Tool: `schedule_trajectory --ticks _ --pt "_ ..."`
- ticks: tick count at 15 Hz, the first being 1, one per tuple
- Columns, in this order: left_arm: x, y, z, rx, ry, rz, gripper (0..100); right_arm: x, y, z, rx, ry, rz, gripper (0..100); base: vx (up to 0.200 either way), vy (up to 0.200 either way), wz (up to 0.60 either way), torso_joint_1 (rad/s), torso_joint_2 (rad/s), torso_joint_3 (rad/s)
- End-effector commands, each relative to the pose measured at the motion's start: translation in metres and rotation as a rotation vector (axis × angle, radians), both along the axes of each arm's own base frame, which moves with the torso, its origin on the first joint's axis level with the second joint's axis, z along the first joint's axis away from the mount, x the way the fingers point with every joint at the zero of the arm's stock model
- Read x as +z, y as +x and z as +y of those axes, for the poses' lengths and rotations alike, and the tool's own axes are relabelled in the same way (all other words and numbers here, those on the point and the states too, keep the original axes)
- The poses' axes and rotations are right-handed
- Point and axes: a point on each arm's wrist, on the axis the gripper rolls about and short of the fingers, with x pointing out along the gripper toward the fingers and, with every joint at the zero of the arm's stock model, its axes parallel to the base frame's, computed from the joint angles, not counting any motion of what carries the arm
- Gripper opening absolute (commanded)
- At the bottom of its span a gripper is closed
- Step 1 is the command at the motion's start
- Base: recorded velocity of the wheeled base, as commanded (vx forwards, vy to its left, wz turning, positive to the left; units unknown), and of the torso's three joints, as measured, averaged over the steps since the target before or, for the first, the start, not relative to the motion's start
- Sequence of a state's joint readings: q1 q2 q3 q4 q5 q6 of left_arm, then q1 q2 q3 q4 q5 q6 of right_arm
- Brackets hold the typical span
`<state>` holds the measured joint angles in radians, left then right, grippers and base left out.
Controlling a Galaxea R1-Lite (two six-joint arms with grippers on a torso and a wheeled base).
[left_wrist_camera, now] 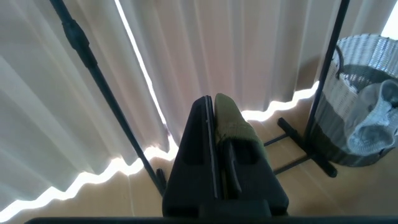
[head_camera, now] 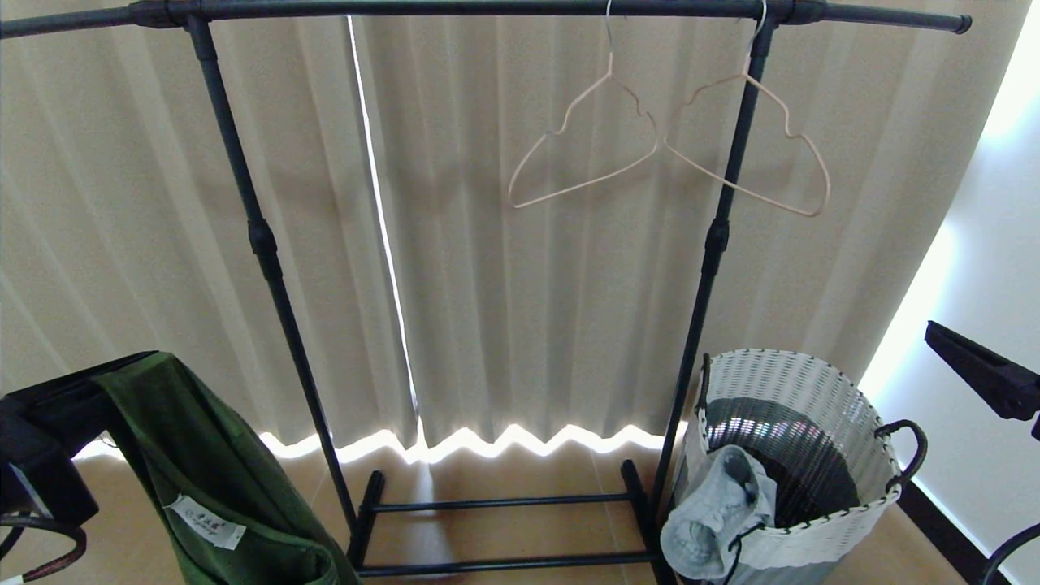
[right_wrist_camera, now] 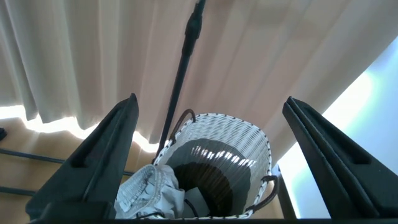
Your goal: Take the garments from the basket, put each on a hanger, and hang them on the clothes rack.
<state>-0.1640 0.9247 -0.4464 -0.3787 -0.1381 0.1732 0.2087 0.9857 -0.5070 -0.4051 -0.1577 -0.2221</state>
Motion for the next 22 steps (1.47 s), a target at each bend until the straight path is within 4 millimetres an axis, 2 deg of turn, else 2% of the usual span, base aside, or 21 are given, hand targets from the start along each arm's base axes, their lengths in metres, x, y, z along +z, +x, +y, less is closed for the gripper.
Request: schedule_trajectory --ticks 1,4,11,19,22 --pt "-0.004 -0.005 0.001 -0.003 0.013 -0.004 0 -0.001 0.000 0.000 0.004 -0.001 0.005 100 0.000 0.000 0.00 0.000 0.00 0.000" --pt "-0.005 -0.012 0.002 -0.004 0.027 -0.024 0 0.000 0.000 0.000 0.004 0.000 0.002 100 0.000 0.000 0.00 0.049 -0.20 -0.196" --pt "-0.005 -0.011 0.002 -0.001 0.027 -0.021 0 -0.004 0.000 0.000 0.004 -0.003 0.012 100 0.000 0.000 0.00 0.133 -0.45 -0.308" --pt "-0.005 -0.012 0.001 -0.014 0.026 -0.026 0 -0.007 0.000 0.000 0.004 -0.006 0.029 100 0.000 0.000 0.00 0.188 -0.48 -0.297" --pt "-0.008 -0.012 0.001 -0.015 0.027 -0.017 0 -0.013 0.001 0.000 0.004 -0.022 0.105 100 0.000 0.000 0.00 0.214 -0.51 -0.286"
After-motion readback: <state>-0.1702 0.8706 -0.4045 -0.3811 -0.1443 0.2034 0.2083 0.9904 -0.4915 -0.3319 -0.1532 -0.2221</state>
